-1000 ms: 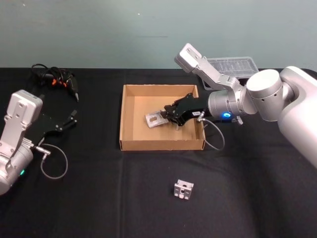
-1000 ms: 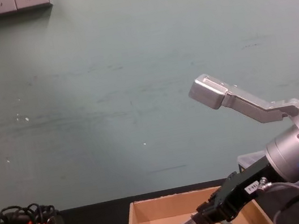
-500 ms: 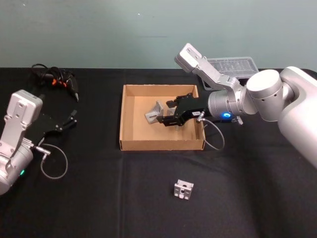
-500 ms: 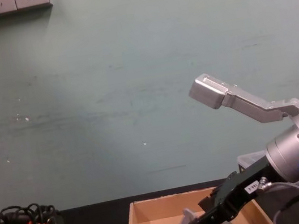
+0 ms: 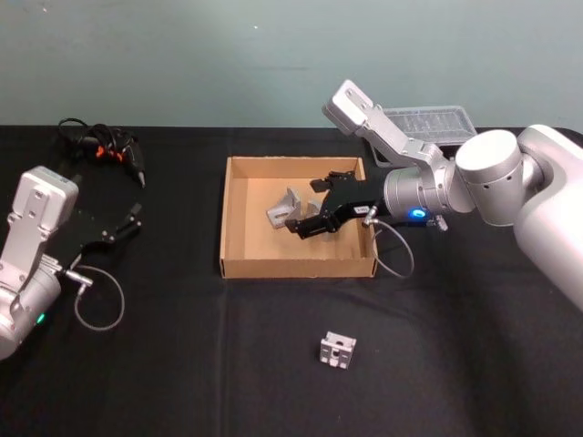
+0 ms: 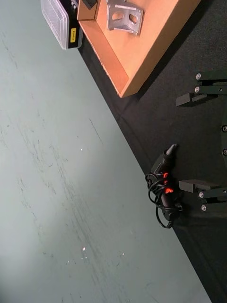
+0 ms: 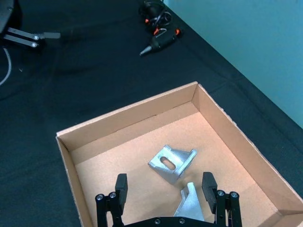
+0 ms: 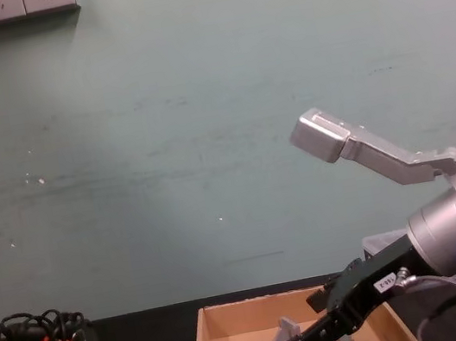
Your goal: Use one hand to pick up the angle iron from the table and place it into the box.
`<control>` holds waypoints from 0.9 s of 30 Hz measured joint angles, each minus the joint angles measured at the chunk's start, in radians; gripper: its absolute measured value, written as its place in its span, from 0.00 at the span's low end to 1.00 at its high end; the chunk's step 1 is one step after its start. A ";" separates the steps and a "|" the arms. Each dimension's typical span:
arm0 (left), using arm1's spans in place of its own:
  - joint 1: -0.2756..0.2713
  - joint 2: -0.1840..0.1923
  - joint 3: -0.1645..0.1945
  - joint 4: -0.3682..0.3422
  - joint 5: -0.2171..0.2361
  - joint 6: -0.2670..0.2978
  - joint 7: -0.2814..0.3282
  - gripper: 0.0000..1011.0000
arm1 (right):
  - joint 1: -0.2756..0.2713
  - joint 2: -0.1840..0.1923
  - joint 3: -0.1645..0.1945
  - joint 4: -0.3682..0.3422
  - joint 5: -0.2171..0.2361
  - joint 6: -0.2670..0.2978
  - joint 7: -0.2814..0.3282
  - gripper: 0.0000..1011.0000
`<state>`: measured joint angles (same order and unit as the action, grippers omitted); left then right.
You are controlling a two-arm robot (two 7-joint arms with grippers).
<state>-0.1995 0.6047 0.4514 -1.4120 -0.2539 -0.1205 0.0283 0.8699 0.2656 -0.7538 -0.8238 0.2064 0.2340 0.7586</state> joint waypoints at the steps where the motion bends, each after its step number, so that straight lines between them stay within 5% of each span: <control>1: 0.000 0.000 0.000 0.000 0.000 0.000 0.000 1.00 | -0.004 0.003 0.003 -0.008 0.000 -0.001 0.000 0.99; 11: 0.000 0.000 0.000 0.000 0.000 0.000 0.000 1.00 | -0.085 0.089 0.049 -0.194 0.026 0.011 0.004 0.99; 17: 0.000 0.000 0.000 0.000 0.000 0.000 0.000 1.00 | -0.175 0.189 0.087 -0.392 0.087 0.051 0.015 0.99; 27: 0.000 0.000 0.000 0.000 0.000 0.000 0.000 1.00 | -0.299 0.330 0.118 -0.612 0.185 0.098 0.046 0.99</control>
<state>-0.1995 0.6047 0.4514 -1.4120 -0.2539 -0.1205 0.0283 0.5710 0.5953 -0.6360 -1.4360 0.3910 0.3315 0.8041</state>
